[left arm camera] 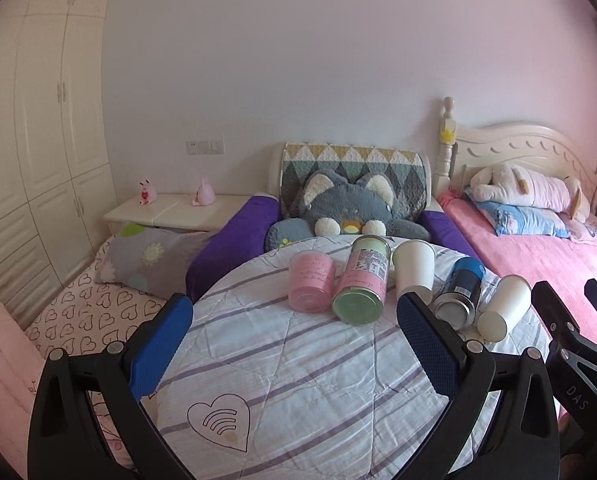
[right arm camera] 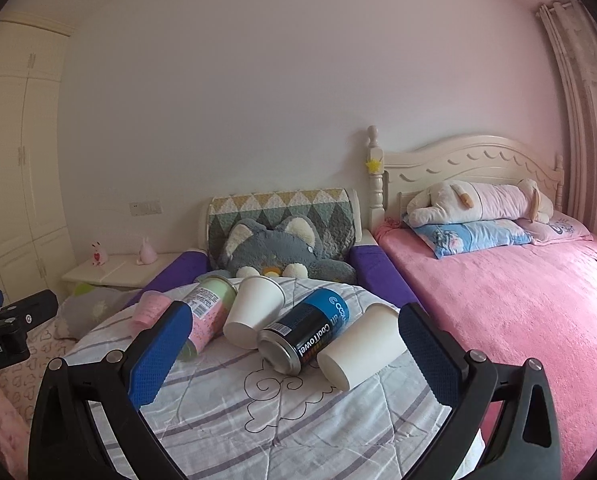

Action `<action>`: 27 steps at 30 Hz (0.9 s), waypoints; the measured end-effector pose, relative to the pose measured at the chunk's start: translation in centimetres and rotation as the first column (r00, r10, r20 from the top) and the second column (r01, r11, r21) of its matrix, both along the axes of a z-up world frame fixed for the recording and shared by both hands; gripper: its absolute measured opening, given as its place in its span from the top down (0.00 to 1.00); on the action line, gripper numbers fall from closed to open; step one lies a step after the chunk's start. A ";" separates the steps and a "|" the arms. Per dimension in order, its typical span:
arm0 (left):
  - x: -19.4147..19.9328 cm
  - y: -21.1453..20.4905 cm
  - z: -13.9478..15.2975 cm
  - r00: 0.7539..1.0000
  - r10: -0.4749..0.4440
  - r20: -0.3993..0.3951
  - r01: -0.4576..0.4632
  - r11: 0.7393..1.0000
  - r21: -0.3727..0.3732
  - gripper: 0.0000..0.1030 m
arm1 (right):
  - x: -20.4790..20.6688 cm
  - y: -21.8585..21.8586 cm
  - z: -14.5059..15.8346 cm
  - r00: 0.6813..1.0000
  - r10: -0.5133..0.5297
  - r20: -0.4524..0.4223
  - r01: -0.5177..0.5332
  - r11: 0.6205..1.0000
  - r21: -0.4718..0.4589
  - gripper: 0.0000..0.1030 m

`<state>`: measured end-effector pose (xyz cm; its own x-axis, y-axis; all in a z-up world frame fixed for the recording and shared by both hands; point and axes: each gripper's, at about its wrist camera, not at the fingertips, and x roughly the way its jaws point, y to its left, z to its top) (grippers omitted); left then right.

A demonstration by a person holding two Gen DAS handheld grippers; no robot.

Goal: Flip cup upright
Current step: 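Move the right gripper toward the white paper cup lying on its side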

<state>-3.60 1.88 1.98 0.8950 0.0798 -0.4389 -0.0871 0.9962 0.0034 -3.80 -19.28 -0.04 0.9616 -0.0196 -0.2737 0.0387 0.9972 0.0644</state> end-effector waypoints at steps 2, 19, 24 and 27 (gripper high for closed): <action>-0.4 0.1 0.1 1.000 0.000 -0.001 0.000 1.000 -0.013 0.00 | -0.8 0.2 0.1 1.000 0.007 0.028 -0.007 1.000 -0.005 0.00; -3.0 -1.0 0.4 1.000 0.004 0.014 -0.005 1.000 0.019 0.00 | -3.0 -0.8 0.6 0.999 0.008 0.042 -0.009 1.000 0.023 0.00; -2.7 -1.2 0.2 1.000 -0.002 0.000 0.002 1.000 0.015 0.00 | -2.9 -1.2 0.5 0.999 0.000 0.033 -0.001 0.999 0.035 0.00; -2.3 -1.4 0.0 1.000 -0.006 -0.014 0.006 1.000 0.017 0.00 | -2.7 -1.2 0.4 1.000 -0.002 0.023 0.001 0.999 0.032 0.00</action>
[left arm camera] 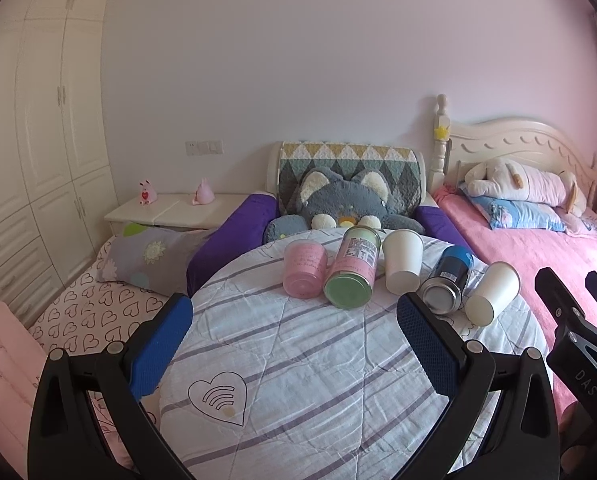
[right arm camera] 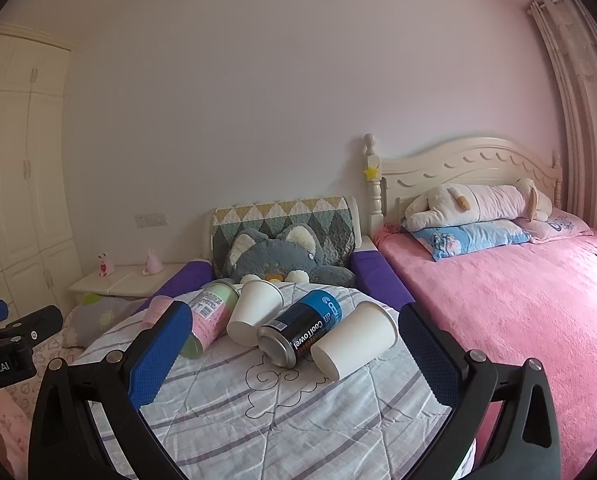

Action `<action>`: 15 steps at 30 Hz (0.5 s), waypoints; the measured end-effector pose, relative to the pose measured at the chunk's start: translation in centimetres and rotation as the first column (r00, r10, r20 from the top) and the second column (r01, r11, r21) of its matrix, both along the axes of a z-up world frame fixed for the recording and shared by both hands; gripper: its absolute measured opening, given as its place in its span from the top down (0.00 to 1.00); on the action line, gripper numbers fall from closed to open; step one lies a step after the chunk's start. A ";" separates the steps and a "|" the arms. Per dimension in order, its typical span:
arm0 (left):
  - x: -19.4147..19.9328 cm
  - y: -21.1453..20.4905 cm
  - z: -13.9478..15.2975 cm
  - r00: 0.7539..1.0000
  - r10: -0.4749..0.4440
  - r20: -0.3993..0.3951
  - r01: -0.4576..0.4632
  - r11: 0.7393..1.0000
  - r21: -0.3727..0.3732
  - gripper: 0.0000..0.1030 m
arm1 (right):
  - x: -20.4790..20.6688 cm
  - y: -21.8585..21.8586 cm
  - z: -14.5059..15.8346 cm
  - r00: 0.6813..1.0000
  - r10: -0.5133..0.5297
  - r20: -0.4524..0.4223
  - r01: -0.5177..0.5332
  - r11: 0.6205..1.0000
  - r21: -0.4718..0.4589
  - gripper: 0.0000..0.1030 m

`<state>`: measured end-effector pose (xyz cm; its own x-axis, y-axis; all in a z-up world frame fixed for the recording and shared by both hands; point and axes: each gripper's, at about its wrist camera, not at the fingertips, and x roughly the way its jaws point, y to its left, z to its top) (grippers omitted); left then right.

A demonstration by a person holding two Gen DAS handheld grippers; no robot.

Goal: Flip cup upright
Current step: 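Move the right gripper toward the white paper cup lying on its side, then close the right gripper around the side of the lying white paper cup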

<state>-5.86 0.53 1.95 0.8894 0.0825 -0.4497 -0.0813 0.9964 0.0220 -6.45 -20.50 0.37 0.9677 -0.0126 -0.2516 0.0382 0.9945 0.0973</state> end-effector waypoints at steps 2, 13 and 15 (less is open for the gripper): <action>0.4 -0.2 -0.2 1.000 -0.005 -0.007 0.005 1.000 0.003 0.00 | 0.1 0.0 -0.2 1.000 -0.001 -0.005 0.001 1.000 -0.002 0.00; 5.0 -2.2 -0.6 0.995 -0.054 -0.086 0.056 0.998 0.018 0.00 | 2.9 -1.5 -0.9 0.995 -0.051 -0.085 0.052 0.999 0.010 0.00; 6.4 -2.5 -0.7 0.993 -0.065 -0.102 0.067 0.998 0.010 0.00 | 3.6 -1.7 -1.0 0.994 -0.063 -0.092 0.063 0.998 0.005 0.00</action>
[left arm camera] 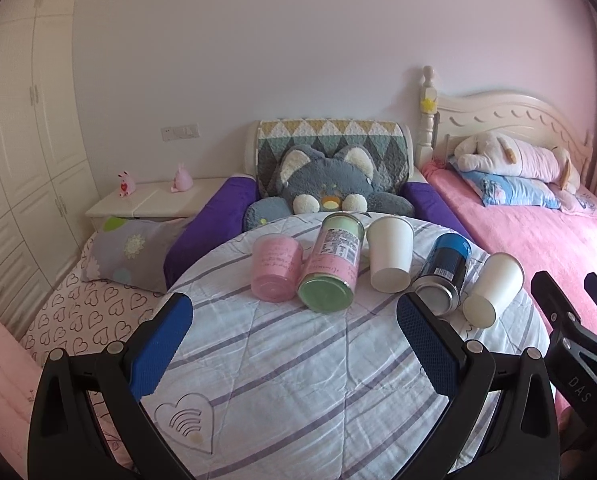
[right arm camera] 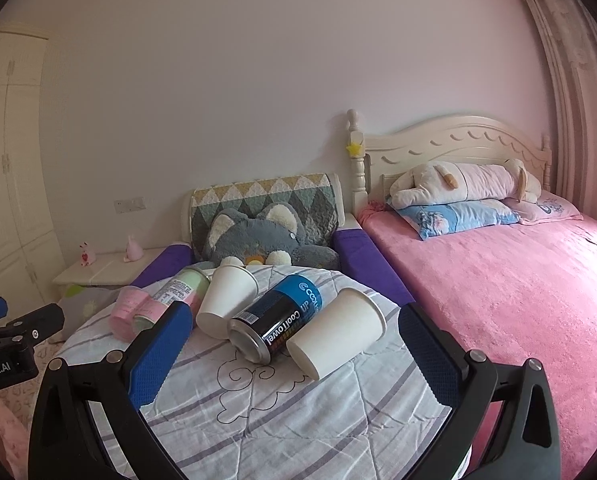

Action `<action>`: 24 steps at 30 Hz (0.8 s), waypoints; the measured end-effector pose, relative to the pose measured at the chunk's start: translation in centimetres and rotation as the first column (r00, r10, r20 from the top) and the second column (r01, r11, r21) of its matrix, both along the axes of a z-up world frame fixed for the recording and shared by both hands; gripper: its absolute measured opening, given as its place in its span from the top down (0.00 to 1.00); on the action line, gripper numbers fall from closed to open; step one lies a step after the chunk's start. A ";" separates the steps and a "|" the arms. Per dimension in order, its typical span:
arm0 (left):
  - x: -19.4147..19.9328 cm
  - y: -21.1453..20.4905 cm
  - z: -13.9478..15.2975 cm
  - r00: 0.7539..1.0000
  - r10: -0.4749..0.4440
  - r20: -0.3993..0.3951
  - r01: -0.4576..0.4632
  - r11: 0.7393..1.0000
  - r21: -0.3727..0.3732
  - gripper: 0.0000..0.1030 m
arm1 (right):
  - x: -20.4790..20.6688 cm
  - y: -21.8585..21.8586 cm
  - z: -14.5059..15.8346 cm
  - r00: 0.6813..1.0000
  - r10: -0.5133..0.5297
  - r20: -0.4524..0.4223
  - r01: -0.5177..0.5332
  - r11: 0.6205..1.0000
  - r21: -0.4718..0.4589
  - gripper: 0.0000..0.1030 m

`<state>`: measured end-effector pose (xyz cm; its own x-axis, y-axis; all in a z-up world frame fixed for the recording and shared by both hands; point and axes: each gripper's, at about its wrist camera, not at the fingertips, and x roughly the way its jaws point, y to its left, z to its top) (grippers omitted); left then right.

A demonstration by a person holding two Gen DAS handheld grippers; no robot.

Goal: Flip cup upright
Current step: 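Close the right gripper around the side of the lying white paper cup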

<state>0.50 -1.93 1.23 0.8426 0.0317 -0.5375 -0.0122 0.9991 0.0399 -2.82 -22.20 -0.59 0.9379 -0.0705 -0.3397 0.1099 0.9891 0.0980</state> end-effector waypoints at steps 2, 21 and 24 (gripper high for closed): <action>1.2 -0.2 -0.2 1.000 -0.008 -0.019 0.008 1.000 -0.003 0.00 | 0.9 -0.4 -0.1 1.000 -0.016 -0.018 0.016 1.000 -0.001 0.00; 7.4 -1.1 -3.6 0.989 -0.049 -0.140 0.055 0.998 0.038 0.00 | 9.5 -6.6 -4.7 0.900 -0.241 -0.363 0.330 0.921 0.208 0.00; 7.6 -0.8 -3.8 0.988 -0.060 -0.144 0.065 0.998 0.024 0.00 | 10.7 -7.1 -5.5 0.885 -0.235 -0.402 0.350 0.905 0.243 0.00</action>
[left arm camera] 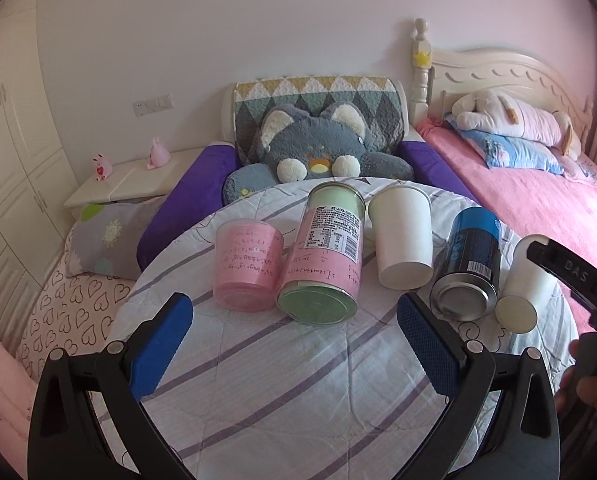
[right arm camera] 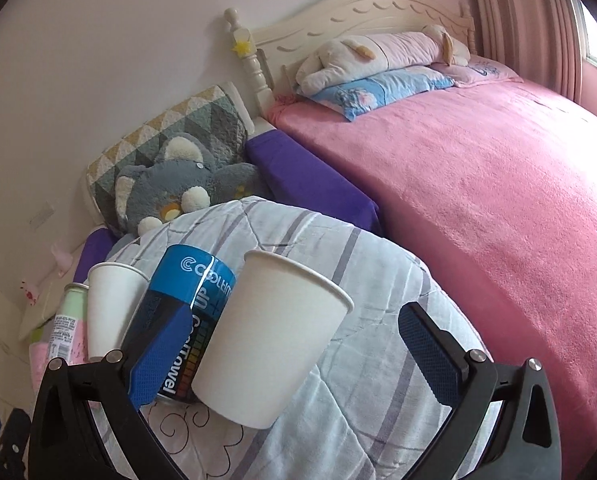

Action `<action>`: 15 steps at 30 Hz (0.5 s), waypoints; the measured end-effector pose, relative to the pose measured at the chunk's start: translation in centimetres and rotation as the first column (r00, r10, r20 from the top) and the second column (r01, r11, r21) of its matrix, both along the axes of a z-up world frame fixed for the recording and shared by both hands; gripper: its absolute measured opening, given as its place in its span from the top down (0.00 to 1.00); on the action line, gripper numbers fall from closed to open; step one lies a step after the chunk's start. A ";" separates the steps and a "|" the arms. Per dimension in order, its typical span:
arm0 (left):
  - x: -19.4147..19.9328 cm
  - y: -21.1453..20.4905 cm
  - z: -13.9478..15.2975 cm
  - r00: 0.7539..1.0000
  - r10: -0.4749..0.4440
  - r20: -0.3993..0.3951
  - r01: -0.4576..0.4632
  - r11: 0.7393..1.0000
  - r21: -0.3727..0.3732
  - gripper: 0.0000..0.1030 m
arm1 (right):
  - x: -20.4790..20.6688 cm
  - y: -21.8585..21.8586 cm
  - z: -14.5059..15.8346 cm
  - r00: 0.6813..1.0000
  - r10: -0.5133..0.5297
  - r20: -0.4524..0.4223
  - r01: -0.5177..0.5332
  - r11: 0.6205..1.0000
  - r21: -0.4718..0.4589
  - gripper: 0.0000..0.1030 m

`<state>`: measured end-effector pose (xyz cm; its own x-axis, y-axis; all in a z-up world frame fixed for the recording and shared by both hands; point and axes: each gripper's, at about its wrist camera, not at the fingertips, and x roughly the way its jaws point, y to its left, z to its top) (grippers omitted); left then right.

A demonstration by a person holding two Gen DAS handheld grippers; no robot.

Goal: Flip cup upright
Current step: 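Close the right gripper around the side of the lying white paper cup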

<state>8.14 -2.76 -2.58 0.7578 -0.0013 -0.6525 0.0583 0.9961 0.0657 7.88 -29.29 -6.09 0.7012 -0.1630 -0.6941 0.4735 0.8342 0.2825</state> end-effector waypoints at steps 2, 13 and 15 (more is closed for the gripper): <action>0.3 0.2 -0.2 1.000 0.002 -0.009 -0.002 1.000 -0.001 0.00 | 0.7 -0.2 -0.8 1.000 0.006 -0.024 -0.005 0.999 0.050 0.00; 0.4 1.0 -0.7 0.999 0.014 -0.034 -0.014 1.000 -0.002 0.00 | 1.6 1.4 -2.9 0.989 0.137 -0.049 -0.132 0.986 0.099 0.32; 0.1 1.1 -0.7 0.999 0.008 -0.041 -0.008 1.000 -0.004 0.00 | 1.3 1.6 -2.6 0.988 0.144 -0.047 -0.140 0.987 0.074 0.35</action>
<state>8.27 -1.62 -3.26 0.7303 0.0021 -0.6832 0.0529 0.9968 0.0596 9.14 -27.73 -8.68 0.6763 -0.0135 -0.7365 0.3671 0.8730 0.3211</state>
